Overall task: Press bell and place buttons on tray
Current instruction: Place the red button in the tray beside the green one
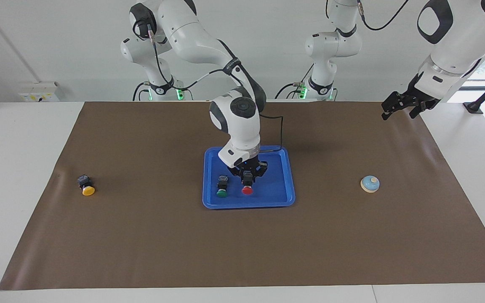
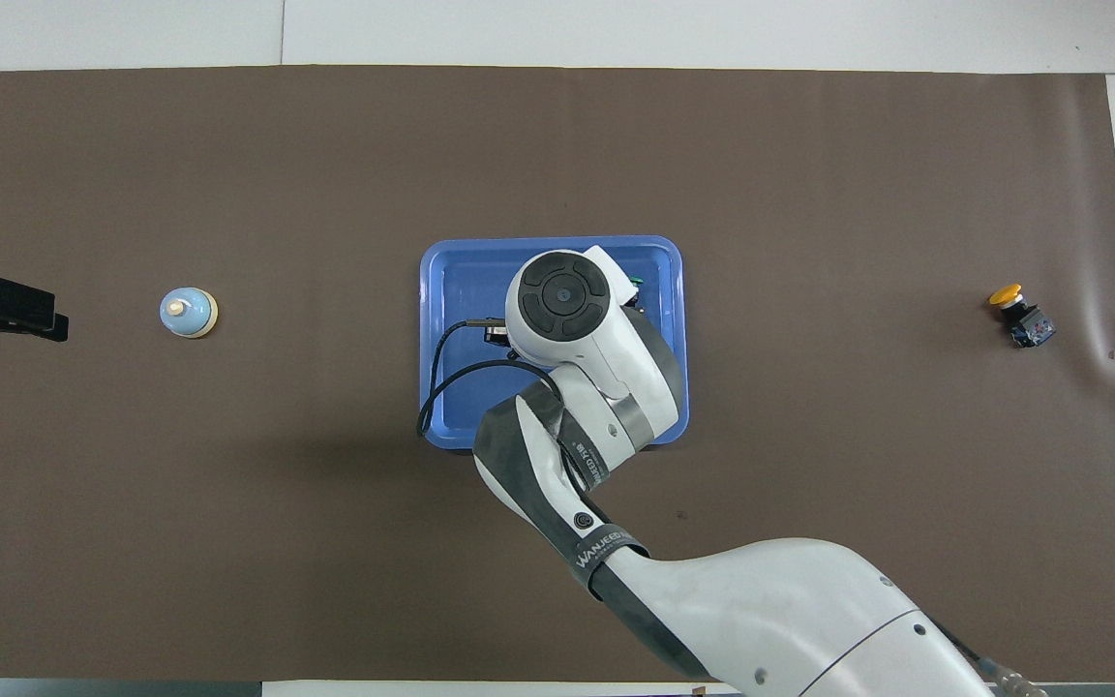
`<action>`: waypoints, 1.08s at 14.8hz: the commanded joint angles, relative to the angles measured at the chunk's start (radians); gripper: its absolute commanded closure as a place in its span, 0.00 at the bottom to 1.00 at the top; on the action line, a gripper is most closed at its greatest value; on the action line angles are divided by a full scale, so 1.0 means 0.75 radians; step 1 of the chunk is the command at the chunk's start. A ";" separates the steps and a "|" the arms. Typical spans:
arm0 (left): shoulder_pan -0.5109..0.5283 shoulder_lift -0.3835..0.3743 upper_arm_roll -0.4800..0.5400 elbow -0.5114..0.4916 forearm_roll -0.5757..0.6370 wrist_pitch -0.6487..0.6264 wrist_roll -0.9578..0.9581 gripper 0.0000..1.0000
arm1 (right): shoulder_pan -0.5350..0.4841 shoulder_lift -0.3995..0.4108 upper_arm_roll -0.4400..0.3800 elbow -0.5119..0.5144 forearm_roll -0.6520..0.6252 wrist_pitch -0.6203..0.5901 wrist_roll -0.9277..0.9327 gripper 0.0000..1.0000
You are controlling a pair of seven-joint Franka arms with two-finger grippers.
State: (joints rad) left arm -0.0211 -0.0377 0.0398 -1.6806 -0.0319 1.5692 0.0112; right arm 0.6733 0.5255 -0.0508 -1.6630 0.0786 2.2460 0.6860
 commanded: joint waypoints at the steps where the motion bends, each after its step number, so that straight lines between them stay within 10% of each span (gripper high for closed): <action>1: -0.005 -0.036 0.006 -0.036 -0.009 0.000 -0.009 0.00 | -0.006 -0.073 0.000 -0.104 0.028 0.028 0.010 0.38; 3: -0.005 -0.036 0.006 -0.036 -0.009 0.000 -0.011 0.00 | -0.008 -0.073 -0.004 -0.092 0.024 0.000 0.016 0.00; 16: -0.005 -0.036 0.004 -0.036 -0.009 0.000 -0.009 0.00 | -0.774 -0.343 -0.102 -0.220 -0.113 -0.230 -1.291 0.00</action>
State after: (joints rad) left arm -0.0211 -0.0377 0.0399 -1.6806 -0.0319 1.5692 0.0112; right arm 0.1657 0.3026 -0.1458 -1.7515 0.0038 2.0556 -0.0922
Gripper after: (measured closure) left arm 0.000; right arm 0.000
